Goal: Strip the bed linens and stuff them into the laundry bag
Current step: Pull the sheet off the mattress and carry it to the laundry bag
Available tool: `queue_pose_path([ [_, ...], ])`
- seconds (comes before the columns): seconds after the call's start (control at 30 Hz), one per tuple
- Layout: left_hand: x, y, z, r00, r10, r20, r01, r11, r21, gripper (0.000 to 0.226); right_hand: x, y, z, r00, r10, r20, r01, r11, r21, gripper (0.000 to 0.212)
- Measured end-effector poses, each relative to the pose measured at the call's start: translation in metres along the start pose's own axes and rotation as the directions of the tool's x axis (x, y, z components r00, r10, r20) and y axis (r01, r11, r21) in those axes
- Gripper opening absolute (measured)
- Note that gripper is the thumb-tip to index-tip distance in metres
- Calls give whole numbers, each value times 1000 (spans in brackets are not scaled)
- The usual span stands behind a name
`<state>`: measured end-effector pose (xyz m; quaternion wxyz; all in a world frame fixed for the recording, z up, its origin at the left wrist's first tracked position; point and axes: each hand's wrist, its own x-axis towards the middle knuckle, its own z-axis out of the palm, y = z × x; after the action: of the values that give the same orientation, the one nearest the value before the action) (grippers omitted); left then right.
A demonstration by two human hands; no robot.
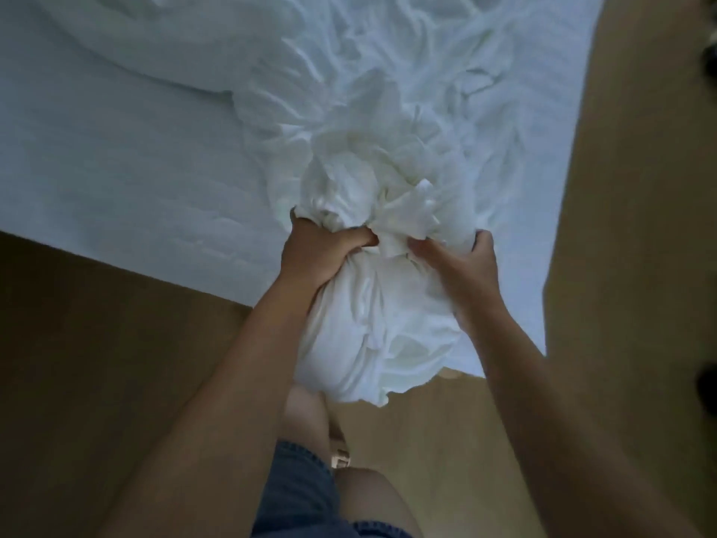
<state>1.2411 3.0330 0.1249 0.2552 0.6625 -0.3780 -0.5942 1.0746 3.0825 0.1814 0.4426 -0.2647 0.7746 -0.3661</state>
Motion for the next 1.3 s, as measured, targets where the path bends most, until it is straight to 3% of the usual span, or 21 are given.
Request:
queue_pose_path([
  [0.07, -48, 7, 34, 993, 39, 111, -46, 997, 65, 106, -47, 18, -54, 992, 14, -123, -8, 999, 52, 85],
  [0.17, -116, 9, 84, 954, 98, 283, -136, 984, 118, 106, -115, 49, -128, 960, 45, -277, -6, 990, 140, 70],
  [0.3, -209, 8, 152, 842, 105, 530, -237, 953, 188, 106, -195, 94, -213, 886, 109, -452, 25, 959, 281, 49],
  [0.5, -326, -12, 263, 639, 0, 769, -334, 901, 277, 83, -292, 169, -311, 666, 287, -688, 65, 897, 438, 49],
  [0.63, -379, -26, 335, 465, -60, 883, -440, 850, 290, 73, -329, 211, -363, 527, 359, -770, 120, 866, 486, 30],
  [0.8, -429, -40, 434, 296, -161, 942, -550, 777, 306, 47, -347, 257, -429, 358, 453, -817, 201, 817, 541, 25],
  [0.97, -479, -49, 540, 108, -247, 963, -668, 699, 255, 55, -354, 295, -498, 136, 582, -802, 282, 753, 595, 37],
  [1.17, -551, -79, 632, -77, -434, 898, -735, 633, 243, 48, -376, 339, -546, -121, 723, -680, 376, 668, 642, 63],
  [1.23, -576, -97, 647, -125, -486, 865, -752, 616, 237, 55, -390, 353, -552, -182, 761, -622, 389, 637, 665, 72],
  [1.3, -601, -113, 660, -171, -516, 839, -779, 593, 205, 47, -408, 368, -560, -236, 782, -577, 401, 619, 675, 74],
])
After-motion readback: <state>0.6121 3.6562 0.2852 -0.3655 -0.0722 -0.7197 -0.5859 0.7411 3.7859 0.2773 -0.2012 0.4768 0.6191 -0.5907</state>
